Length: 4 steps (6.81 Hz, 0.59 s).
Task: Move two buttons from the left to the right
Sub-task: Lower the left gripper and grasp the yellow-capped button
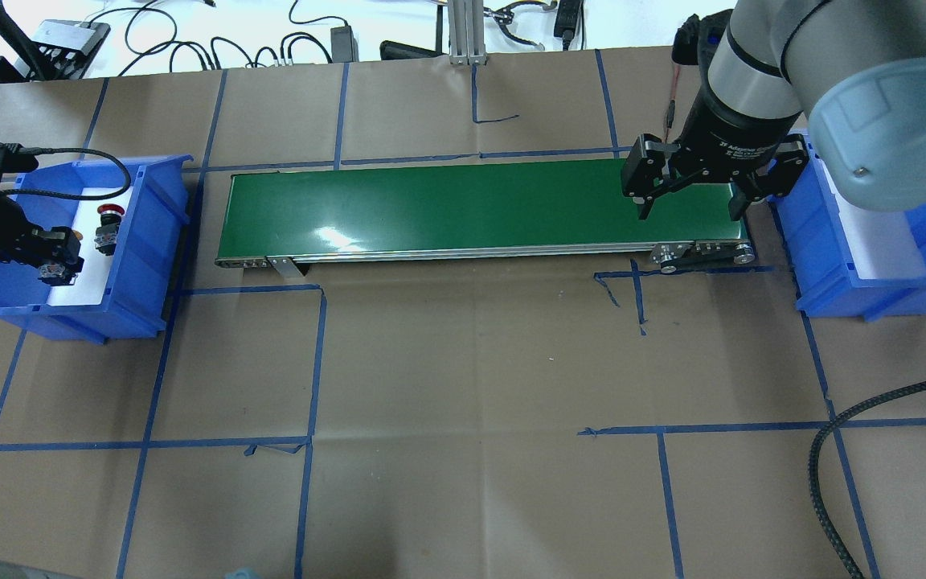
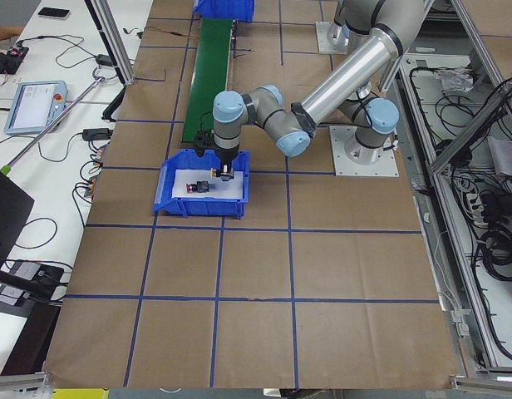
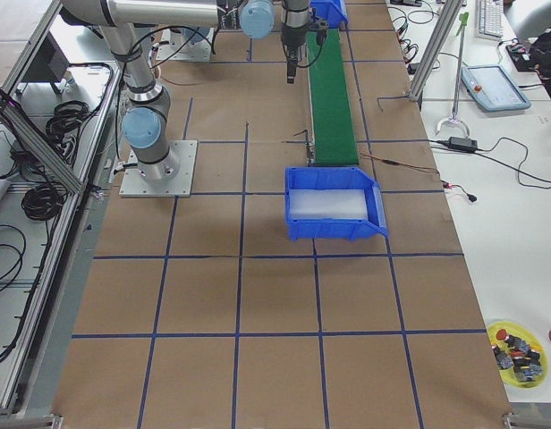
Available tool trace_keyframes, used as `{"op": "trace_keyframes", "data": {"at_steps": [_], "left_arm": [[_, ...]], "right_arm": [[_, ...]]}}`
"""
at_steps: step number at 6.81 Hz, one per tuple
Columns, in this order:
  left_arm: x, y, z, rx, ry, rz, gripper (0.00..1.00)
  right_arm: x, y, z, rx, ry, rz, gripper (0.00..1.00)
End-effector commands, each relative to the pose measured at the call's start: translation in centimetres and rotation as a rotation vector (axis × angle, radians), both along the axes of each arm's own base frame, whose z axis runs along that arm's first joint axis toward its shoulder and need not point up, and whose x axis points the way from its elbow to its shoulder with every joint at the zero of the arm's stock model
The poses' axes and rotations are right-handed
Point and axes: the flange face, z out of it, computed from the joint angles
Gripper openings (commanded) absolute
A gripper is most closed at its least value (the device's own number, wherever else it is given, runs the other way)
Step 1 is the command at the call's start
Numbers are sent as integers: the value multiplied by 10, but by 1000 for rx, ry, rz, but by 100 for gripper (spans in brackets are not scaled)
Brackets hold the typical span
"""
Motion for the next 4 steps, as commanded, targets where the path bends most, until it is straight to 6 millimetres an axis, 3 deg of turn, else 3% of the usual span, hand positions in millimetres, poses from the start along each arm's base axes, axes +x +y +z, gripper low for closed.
{"op": "trace_keyframes", "data": {"at_steps": [1, 2, 3, 4], "left_arm": [[2, -12, 61, 33, 25, 10, 10], [0, -21, 77, 56, 41, 22, 11], [-23, -30, 78, 59, 47, 26, 11], [-67, -45, 81, 52, 47, 38, 11]], "right_arm": [[0, 0, 0, 0, 0, 0, 100], [0, 0, 0, 0, 0, 0, 100], [0, 0, 1, -1, 0, 0, 100], [0, 0, 0, 0, 0, 0, 100]]}}
